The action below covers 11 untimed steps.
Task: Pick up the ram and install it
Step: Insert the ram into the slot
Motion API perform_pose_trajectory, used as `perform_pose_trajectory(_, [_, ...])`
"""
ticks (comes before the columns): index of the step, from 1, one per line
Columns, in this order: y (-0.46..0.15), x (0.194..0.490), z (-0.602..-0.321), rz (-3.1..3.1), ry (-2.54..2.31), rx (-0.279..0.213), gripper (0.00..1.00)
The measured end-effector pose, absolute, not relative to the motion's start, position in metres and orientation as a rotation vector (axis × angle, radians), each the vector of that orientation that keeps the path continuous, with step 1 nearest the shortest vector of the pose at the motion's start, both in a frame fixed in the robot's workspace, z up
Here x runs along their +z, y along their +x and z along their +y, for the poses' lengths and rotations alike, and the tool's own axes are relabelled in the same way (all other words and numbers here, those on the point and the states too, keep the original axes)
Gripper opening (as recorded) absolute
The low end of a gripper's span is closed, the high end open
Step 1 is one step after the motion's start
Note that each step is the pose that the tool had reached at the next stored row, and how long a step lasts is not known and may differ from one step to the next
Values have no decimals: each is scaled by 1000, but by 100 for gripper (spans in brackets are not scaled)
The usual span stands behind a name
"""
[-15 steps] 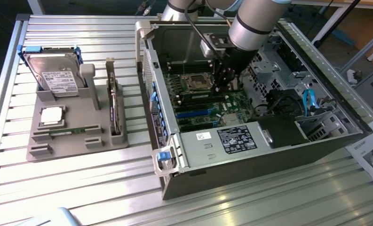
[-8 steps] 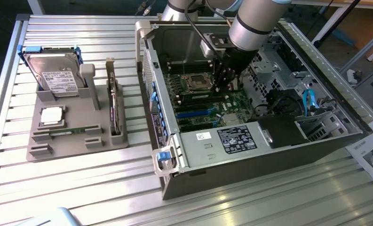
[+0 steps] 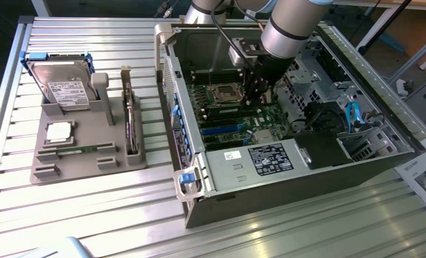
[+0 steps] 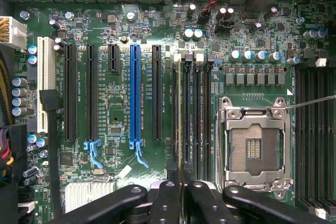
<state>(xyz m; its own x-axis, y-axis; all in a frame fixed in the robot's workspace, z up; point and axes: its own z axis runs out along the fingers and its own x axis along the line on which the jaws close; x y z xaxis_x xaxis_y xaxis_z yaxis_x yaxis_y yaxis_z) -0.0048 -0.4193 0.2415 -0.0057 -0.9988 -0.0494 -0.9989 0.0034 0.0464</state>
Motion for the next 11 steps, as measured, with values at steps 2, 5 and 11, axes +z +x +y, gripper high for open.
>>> perform_pose_trajectory(2, [-5, 241, -419, 2223, -2213, 107, 12])
perform_pose_trajectory(5, [-5, 239, -419, 2223, -2213, 107, 12])
perform_pose_trajectory(11, [-5, 237, -419, 2222, -2212, 108, 12])
